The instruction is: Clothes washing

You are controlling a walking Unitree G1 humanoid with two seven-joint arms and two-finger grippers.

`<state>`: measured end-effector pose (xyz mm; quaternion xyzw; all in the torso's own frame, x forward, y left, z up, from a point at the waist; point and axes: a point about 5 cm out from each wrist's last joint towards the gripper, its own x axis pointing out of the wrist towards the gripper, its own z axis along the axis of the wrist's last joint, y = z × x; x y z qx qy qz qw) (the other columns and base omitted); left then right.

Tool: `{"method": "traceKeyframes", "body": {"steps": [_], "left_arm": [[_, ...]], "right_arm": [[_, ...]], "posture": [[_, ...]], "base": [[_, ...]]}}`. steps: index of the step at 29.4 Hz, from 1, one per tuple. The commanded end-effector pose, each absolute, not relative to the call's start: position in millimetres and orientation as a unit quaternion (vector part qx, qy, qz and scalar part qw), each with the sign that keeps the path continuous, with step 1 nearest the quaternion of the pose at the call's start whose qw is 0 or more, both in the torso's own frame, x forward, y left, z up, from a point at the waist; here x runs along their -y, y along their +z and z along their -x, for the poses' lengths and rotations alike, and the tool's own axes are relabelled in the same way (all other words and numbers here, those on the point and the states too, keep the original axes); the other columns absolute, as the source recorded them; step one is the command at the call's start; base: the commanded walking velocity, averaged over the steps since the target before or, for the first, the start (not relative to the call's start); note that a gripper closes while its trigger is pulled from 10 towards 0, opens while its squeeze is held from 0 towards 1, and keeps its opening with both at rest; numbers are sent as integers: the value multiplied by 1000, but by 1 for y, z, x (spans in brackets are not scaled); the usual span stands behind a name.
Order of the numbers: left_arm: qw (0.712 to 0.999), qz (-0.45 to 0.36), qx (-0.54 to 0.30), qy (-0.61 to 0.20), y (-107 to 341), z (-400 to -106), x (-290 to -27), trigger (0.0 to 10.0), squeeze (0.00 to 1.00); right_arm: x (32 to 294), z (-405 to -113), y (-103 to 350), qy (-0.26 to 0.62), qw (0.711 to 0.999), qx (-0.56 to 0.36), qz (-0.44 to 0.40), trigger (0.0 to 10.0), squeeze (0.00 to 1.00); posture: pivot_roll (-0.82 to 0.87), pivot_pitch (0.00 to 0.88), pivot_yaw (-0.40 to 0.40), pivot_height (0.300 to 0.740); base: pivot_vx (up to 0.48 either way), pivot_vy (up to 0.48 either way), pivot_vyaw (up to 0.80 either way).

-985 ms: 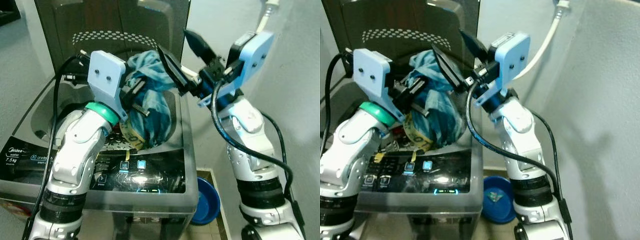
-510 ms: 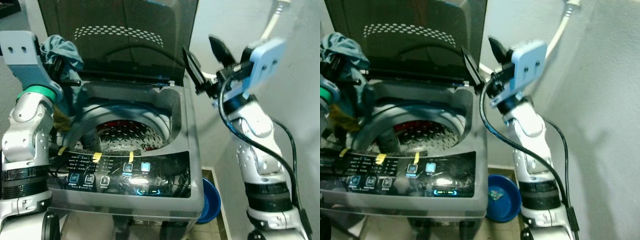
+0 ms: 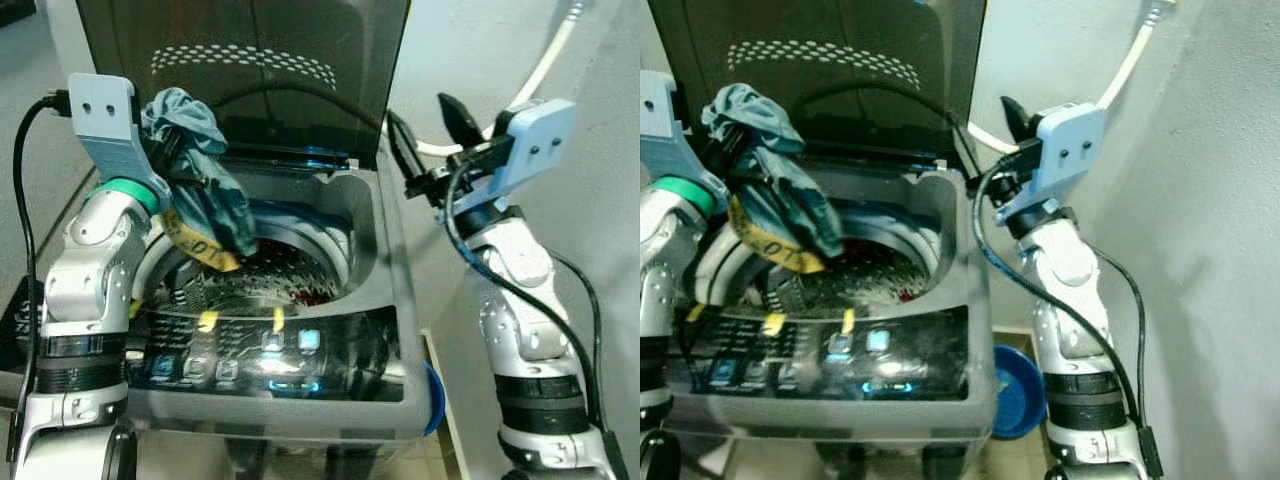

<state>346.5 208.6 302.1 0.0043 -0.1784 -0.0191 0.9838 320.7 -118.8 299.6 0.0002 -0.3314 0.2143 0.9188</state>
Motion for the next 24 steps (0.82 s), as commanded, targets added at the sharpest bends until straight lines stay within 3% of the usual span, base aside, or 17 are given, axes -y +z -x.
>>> {"method": "traceKeyframes", "body": {"steps": [1,11,13,15,19,21,24], "left_arm": [[981,-16,191,-16,305,-344,-209,10000,0],[982,-12,187,-15,304,-344,-209,10000,0],[978,61,190,-66,306,-342,-202,10000,0],[978,61,190,-66,306,-342,-202,10000,0],[944,132,199,-229,312,-322,-183,10000,0],[959,99,160,-213,304,-327,-183,10000,0],[992,4,71,-101,284,-344,-198,10000,0]], "right_arm": [[121,-323,296,209,922,325,2,10000,0],[121,-323,296,209,923,324,2,10000,0],[121,-323,296,208,923,324,4,10000,0],[121,-323,296,208,923,324,4,10000,0],[118,-319,298,226,917,328,11,10000,0],[118,-318,299,229,916,330,13,10000,0],[120,-318,300,229,915,331,15,10000,0]], "posture": [[66,14,-8,740],[66,14,-8,740],[66,14,-8,740],[66,14,-8,740],[59,12,-6,740],[61,13,-6,740],[61,13,-6,740]], "base": [[0,0,0],[0,0,0],[0,0,0],[0,0,0],[0,0,0],[0,0,0],[0,0,0]]}}
